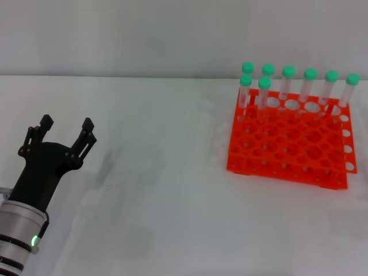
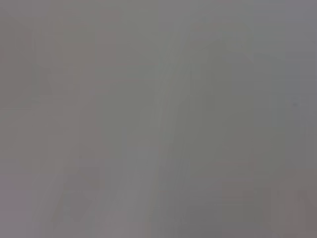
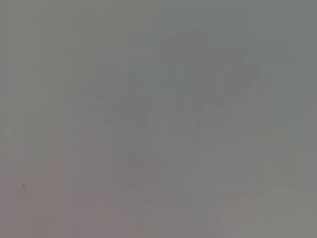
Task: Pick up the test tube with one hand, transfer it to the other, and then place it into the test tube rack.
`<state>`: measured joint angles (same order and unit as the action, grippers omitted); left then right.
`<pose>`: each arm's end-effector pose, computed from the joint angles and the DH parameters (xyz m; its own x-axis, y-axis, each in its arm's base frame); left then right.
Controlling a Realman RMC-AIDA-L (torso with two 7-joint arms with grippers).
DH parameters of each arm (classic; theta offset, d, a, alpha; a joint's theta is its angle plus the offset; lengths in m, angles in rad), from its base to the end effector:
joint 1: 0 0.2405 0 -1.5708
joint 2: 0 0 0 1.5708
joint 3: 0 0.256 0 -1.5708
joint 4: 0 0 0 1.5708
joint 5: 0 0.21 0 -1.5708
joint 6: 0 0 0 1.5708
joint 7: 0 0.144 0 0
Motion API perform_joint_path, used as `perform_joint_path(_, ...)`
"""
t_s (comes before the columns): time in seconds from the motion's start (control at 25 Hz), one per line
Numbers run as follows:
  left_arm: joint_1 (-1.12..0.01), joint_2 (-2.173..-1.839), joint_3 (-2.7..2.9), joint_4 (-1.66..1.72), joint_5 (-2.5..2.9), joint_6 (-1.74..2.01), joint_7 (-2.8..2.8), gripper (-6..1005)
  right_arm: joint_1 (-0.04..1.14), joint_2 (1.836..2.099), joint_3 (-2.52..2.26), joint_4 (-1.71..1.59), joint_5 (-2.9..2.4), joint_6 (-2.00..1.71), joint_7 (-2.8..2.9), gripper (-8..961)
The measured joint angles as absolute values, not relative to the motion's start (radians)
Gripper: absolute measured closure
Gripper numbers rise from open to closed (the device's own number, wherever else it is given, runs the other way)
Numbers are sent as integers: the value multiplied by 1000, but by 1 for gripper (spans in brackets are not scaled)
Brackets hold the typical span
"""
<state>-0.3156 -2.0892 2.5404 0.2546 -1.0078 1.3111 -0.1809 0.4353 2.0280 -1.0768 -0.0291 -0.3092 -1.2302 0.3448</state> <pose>-0.3189 0.2860 -0.0337 0.6083 -0.0825 0.7894 0.7650 -0.2042 -0.6109 0.3675 0.3253 0.0408 0.6743 0.0665 -0.7355 -0.7349 -0.0376 -0.6771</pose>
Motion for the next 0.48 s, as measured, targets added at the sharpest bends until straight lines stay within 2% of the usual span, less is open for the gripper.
perform_joint_path(0.48, -314, -2090, 2540, 239, -1031, 1305, -258, 119, 425, 2028, -1077, -29, -306, -1194, 344, 78)
